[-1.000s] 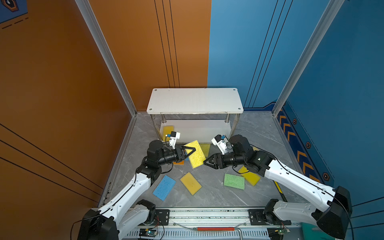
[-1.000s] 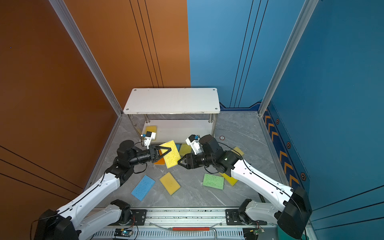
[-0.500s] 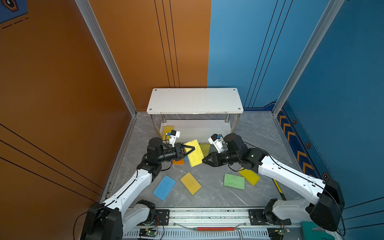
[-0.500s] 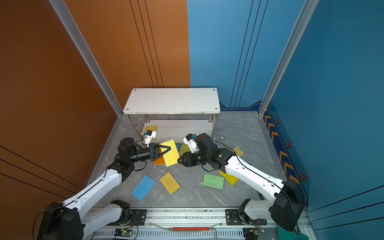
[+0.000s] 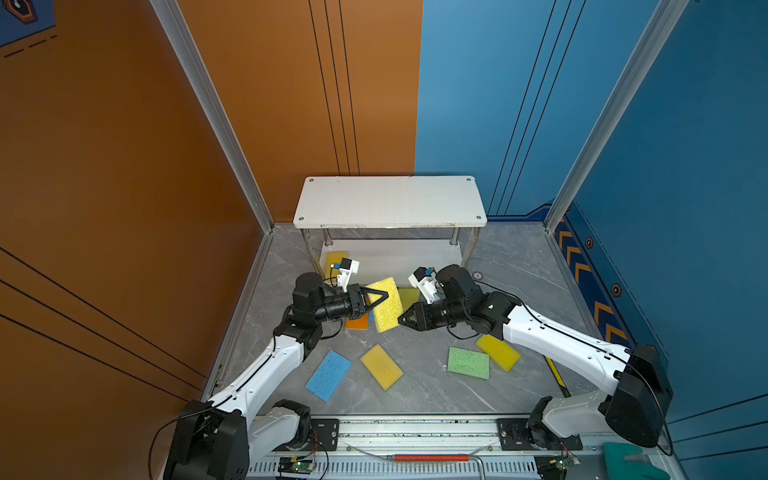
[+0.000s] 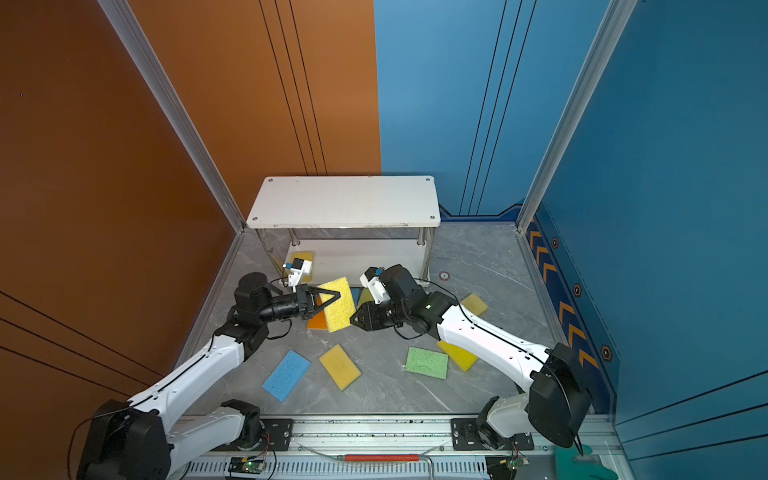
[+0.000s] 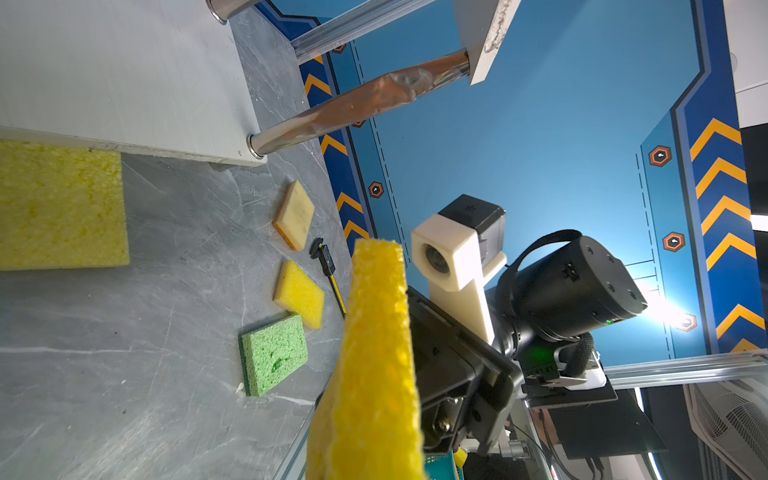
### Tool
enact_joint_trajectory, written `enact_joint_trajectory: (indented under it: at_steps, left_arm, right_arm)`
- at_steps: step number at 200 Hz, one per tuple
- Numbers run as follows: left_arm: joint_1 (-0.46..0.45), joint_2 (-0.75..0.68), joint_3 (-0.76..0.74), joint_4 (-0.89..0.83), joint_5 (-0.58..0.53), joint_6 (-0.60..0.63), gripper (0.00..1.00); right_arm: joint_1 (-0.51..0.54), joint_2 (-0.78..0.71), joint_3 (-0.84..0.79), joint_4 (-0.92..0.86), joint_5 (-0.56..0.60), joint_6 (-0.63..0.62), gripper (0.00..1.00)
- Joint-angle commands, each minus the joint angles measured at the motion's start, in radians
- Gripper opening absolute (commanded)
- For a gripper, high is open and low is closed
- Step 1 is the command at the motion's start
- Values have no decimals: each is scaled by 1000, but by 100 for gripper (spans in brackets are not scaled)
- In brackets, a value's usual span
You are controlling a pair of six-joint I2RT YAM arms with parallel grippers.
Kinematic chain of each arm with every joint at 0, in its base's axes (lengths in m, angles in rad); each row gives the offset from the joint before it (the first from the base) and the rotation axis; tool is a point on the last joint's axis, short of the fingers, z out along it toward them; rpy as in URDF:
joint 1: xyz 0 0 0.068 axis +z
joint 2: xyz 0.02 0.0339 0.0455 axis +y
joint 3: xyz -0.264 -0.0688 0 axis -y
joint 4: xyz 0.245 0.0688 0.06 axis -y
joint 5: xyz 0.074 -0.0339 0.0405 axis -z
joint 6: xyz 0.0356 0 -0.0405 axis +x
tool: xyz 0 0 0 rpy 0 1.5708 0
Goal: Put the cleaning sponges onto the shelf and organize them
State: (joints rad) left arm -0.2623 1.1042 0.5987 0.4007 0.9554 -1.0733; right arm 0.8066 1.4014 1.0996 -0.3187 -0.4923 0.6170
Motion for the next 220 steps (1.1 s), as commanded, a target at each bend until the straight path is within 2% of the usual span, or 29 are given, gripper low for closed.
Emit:
enact_joint_trajectory:
  at_steps: [1, 39, 57, 88, 111, 130, 154, 168, 189, 196, 204, 220]
  left_arm:
    - [7, 6, 17, 24, 48, 15, 0]
    - [14, 6, 16, 24, 51, 13, 0]
    - [20, 5, 16, 25, 51, 12, 0]
    - [29, 7, 14, 24, 53, 13, 0]
    - [53, 3, 15, 25, 60, 9, 20]
    - [75, -5, 6, 26, 66, 8, 45]
    - [98, -12, -12, 26, 63, 6, 68]
    - [117, -22, -24, 26, 56, 7, 77]
    - [156, -52, -39, 4, 31, 31, 84]
    - [168, -69, -41, -21, 20, 51, 96]
    - [181, -91, -39, -63, 3, 86, 99]
    - [198, -144, -21, -216, -42, 195, 98]
  right_arm:
    - [8, 11, 34, 39, 21, -1, 21]
    - [11, 5, 32, 49, 19, 3, 4]
    - [13, 4, 32, 49, 18, 4, 0]
    - [15, -12, 21, 46, 43, 11, 0]
    - [9, -20, 10, 47, 71, 32, 0]
    - [4, -19, 5, 45, 89, 48, 0]
    - [-8, -12, 9, 46, 108, 62, 0]
    - [-17, -5, 15, 47, 115, 67, 0]
    - [-35, 13, 31, 46, 120, 83, 0]
    - [-41, 23, 40, 45, 117, 90, 0]
    - [-48, 34, 51, 42, 115, 96, 0]
    - [-62, 55, 76, 31, 116, 103, 0]
